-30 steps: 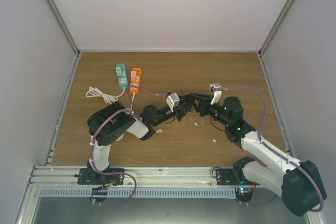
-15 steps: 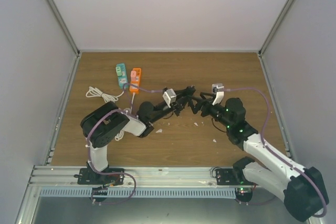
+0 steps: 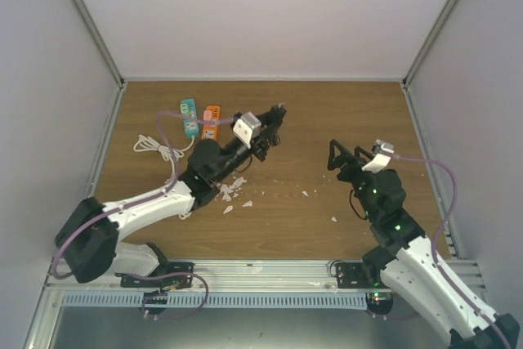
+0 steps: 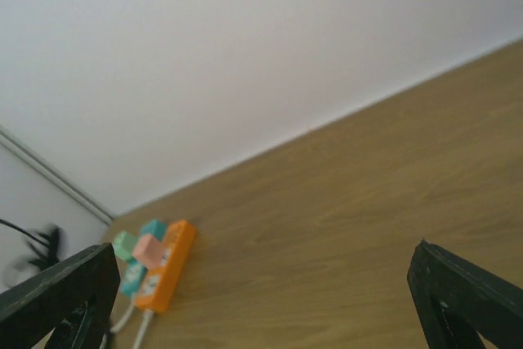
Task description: Insert the plug
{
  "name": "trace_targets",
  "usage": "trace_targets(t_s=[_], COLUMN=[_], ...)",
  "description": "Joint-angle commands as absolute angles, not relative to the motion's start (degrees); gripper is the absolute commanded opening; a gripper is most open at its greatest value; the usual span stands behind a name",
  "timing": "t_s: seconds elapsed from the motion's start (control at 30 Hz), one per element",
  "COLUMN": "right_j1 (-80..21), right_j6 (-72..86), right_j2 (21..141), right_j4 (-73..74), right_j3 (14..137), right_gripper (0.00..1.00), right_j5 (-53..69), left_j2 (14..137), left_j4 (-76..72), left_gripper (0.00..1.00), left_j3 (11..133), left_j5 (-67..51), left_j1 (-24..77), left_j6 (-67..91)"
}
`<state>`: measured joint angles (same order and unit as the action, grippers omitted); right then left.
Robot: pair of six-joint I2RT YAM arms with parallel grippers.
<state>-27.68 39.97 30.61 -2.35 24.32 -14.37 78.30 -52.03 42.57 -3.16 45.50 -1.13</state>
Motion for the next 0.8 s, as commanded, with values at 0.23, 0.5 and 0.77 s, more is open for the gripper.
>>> trace_targets(t_s=[0.23, 0.5, 0.77], right_j1=[-28.1, -38.7, -43.0], right_j6=[33.2, 28.2, 27.7], right_j2=[49.0, 59.0, 68.2], right_j4=[-19.5, -22.9, -27.3], right_j3=[25.2, 31.9, 33.2], right_gripper=[1.00, 1.00, 1.00], right_j5=[23.6, 40.0, 42.3], left_j2=[57.5, 46.1, 44.4], left_j4=[-15.6, -21.1, -30.1], left_gripper=[0.00, 0.00, 0.00], left_j3=[43.1, 29.5, 20.9], left_j5=[1.4, 4.1, 0.4], left_j1=[44.2, 44.2, 44.9], left_j6=[-0.6, -5.2, -4.8])
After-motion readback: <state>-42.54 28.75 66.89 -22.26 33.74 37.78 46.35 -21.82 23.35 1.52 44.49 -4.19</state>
